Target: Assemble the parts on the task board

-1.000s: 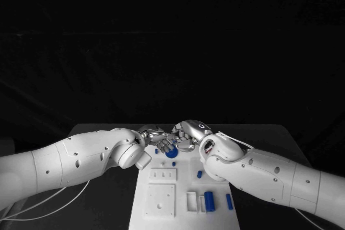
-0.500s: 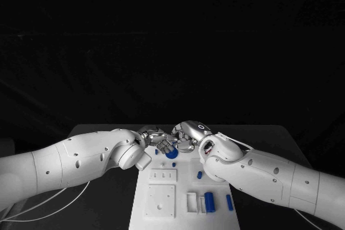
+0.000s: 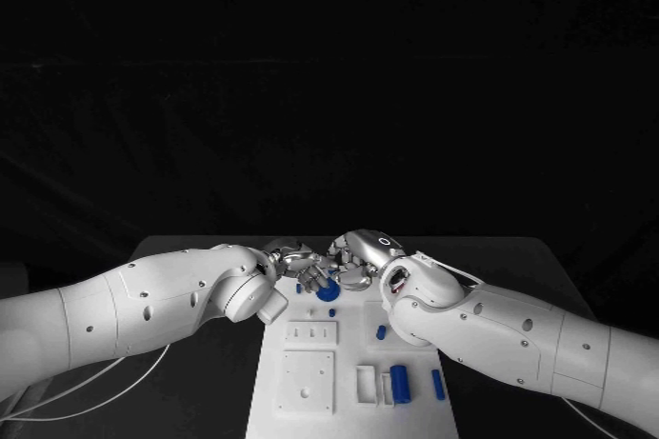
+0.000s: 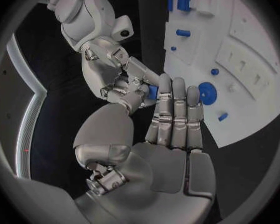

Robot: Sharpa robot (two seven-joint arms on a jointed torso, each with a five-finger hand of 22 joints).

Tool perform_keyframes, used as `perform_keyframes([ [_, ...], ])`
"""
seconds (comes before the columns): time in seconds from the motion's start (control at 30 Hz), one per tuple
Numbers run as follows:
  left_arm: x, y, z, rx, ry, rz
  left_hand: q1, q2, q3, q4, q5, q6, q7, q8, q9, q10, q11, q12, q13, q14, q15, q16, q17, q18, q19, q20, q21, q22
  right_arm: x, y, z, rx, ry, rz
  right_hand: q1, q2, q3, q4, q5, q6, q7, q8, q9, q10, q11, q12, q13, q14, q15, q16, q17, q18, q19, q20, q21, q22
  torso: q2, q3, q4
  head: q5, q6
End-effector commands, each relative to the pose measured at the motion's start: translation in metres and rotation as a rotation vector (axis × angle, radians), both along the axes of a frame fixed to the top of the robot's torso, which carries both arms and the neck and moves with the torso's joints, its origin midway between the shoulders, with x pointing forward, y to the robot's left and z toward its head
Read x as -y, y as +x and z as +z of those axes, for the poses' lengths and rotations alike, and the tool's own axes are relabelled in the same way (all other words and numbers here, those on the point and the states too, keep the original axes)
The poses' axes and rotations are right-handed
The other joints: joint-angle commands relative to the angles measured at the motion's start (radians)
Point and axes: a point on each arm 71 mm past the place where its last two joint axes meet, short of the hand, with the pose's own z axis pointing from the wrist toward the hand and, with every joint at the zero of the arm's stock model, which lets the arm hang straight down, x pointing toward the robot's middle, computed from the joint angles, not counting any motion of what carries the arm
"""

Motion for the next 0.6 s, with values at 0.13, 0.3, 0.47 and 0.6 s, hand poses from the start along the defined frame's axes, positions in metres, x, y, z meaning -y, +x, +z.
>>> perform_keyframes([
  [0.13, 0.0032, -0.0003, 0.0022, 0.021, 0.009, -0.017, -0.018, 0.002, 0.000, 0.007, 0.000, 0.058, -0.041, 0.013, 0.015, 0.018, -0.010, 0.027, 0.019, 0.016, -0.013, 0.029, 0.012, 0.018, 0.020, -0.031, 0.022, 0.008, 0.0004, -0.0006, -0.0028, -0.007, -0.022, 0.004, 0.011, 0.002, 0.006, -0.003, 0.002, 0.049, 0.043, 0.002, 0.014, 0.007, 0.001, 0.003, 0.000, -0.001, -0.007, -0.005, 0.001, 0.030, 0.003, -0.003, 0.003, 0.015, 0.000, 0.0005, -0.0003, 0.000, -0.003],
  [0.3, 0.0026, 0.0001, 0.0027, 0.029, 0.008, -0.008, -0.019, 0.003, 0.004, 0.006, 0.000, 0.063, -0.044, 0.014, 0.020, 0.019, -0.013, 0.035, 0.026, 0.018, -0.016, 0.037, 0.015, 0.017, 0.021, -0.035, 0.027, 0.009, 0.0007, -0.0005, -0.0030, -0.013, -0.012, 0.008, 0.010, -0.002, 0.007, -0.003, 0.002, 0.049, 0.043, 0.001, 0.014, 0.004, 0.001, -0.001, -0.003, 0.000, -0.007, -0.005, 0.001, 0.030, 0.003, -0.002, 0.003, 0.015, 0.000, 0.0006, -0.0001, 0.000, -0.004],
  [0.47, 0.0025, 0.0003, 0.0028, 0.034, 0.019, -0.008, -0.014, 0.001, 0.013, -0.001, 0.003, 0.074, -0.049, 0.017, 0.028, 0.025, -0.019, 0.048, 0.036, 0.025, -0.022, 0.048, 0.018, 0.015, 0.020, -0.040, 0.031, 0.011, 0.0046, 0.0021, -0.0036, -0.032, 0.028, -0.004, -0.015, -0.050, -0.006, 0.007, 0.003, 0.029, 0.049, -0.012, 0.009, -0.026, 0.006, -0.034, -0.023, -0.001, -0.003, -0.009, 0.000, 0.030, 0.004, 0.000, 0.001, 0.014, 0.000, 0.0005, -0.0003, 0.002, -0.007],
  [0.6, 0.0016, 0.0007, 0.0031, 0.046, 0.032, -0.007, -0.014, -0.006, 0.021, -0.006, 0.009, 0.086, -0.054, 0.017, 0.034, 0.031, -0.025, 0.061, 0.046, 0.035, -0.029, 0.058, 0.019, 0.013, 0.026, -0.047, 0.039, 0.013, 0.0092, 0.0036, -0.0035, -0.034, 0.053, -0.014, -0.052, -0.096, -0.040, 0.023, 0.001, -0.019, 0.062, -0.040, -0.002, -0.034, 0.018, -0.040, -0.025, -0.002, 0.007, -0.013, -0.001, 0.030, 0.004, 0.003, 0.000, 0.013, -0.001, 0.0009, -0.0008, 0.003, -0.008],
])
